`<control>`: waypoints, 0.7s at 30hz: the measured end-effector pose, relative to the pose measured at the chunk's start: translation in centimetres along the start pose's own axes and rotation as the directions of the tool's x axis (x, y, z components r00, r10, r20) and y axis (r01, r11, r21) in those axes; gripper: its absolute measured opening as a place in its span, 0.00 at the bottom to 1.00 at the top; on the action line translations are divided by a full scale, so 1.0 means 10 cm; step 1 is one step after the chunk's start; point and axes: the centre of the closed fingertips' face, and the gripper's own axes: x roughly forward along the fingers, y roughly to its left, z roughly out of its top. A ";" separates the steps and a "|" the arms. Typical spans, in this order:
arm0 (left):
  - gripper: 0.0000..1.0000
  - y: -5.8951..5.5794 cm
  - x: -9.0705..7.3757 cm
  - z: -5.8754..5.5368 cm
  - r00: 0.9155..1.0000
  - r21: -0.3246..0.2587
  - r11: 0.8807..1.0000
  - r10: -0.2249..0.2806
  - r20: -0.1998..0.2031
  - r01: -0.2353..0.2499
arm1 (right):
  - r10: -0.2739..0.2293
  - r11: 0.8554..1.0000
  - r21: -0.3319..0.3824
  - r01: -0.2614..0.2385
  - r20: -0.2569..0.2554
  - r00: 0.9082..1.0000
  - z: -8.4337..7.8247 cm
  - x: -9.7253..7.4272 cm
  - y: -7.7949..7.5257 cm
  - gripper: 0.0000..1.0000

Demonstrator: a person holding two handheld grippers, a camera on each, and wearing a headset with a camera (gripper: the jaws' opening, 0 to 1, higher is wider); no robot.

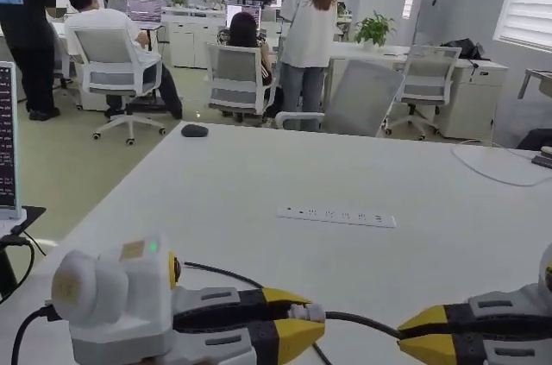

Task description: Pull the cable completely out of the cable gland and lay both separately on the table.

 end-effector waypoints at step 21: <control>0.16 -0.05 0.04 -0.03 1.000 -0.004 1.000 -0.017 -0.007 0.017 | 0.022 0.992 -0.124 -0.026 -0.037 0.999 0.30 0.17 0.12 0.16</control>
